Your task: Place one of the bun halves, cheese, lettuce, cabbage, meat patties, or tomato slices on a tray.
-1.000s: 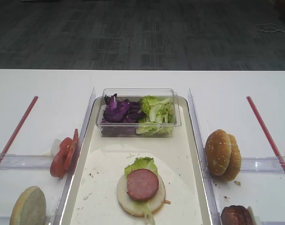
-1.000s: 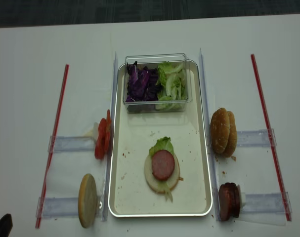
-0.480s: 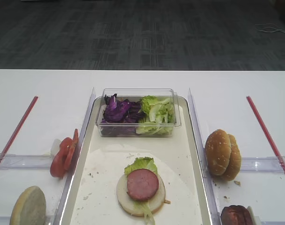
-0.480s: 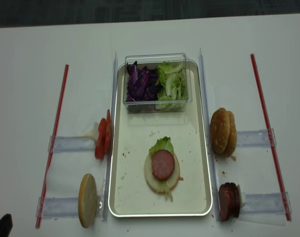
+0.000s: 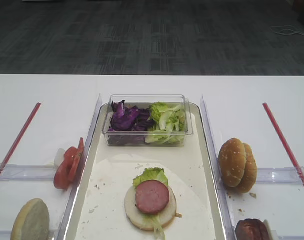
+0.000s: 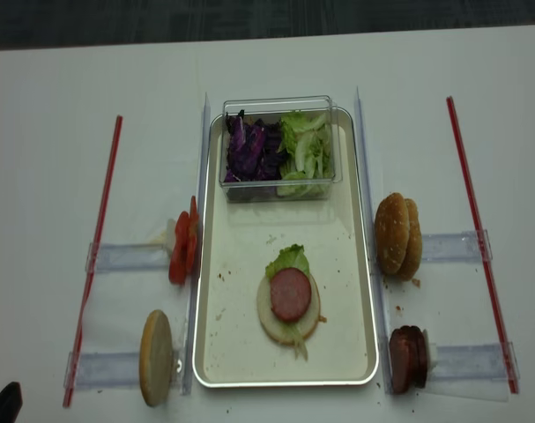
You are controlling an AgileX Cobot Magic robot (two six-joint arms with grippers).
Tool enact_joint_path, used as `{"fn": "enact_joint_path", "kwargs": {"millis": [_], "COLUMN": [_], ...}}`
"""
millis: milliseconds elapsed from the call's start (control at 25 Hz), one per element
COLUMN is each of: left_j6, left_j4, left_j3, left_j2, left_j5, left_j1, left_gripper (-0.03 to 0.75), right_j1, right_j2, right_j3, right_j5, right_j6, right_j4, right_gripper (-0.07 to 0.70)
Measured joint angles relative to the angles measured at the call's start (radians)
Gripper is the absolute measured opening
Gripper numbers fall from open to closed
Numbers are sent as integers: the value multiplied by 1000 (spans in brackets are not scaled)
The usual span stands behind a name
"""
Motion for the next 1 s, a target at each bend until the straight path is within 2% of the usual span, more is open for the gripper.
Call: {"fn": "enact_joint_path", "kwargs": {"millis": [200,1000], "left_j6": [0,0], "left_j4": [0,0], "left_j3": [0,0], "left_j2": [0,0], "left_j5": [0,0], "left_j1": [0,0], "left_gripper": [270,270], "right_j1": [-60,-60], "right_j2": [0,0], "right_j3": [0,0], "right_j5": [-4,-4], "right_j6": [0,0], "right_j4": [0,0], "right_gripper": [246,212]}}
